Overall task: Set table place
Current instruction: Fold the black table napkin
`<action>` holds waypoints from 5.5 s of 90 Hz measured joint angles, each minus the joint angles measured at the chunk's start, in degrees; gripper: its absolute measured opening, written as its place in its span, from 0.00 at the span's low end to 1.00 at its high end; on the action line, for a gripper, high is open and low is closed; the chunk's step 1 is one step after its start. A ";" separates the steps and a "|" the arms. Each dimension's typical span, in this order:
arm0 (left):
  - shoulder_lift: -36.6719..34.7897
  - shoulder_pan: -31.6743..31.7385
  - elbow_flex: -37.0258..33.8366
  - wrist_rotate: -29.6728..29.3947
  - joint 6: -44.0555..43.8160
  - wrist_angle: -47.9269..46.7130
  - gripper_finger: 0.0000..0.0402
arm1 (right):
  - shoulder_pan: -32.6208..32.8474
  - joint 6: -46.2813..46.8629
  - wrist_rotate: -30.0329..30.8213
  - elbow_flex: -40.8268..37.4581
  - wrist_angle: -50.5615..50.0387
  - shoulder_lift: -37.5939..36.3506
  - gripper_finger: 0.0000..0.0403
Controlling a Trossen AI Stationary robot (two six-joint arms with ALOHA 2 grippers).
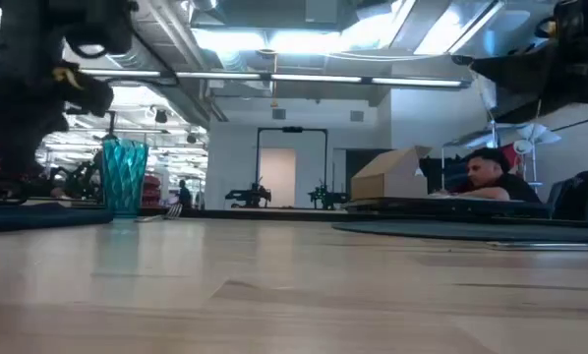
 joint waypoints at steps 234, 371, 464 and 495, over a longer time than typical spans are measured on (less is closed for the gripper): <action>24.31 4.53 2.76 -11.77 7.04 36.18 0.00 | 0.00 -0.44 -0.06 0.11 -0.91 -0.02 0.00; 34.52 -13.26 8.62 2.45 -4.38 52.38 0.00 | 0.00 -0.56 -0.07 0.07 -1.26 -0.03 0.00; 15.74 18.12 13.16 -4.11 -3.04 34.25 0.00 | 0.02 -0.24 -1.62 0.07 -1.68 -0.04 0.00; 16.42 34.79 13.18 6.15 -1.16 36.65 0.07 | 0.00 -0.26 -1.62 0.07 -2.23 -0.04 0.00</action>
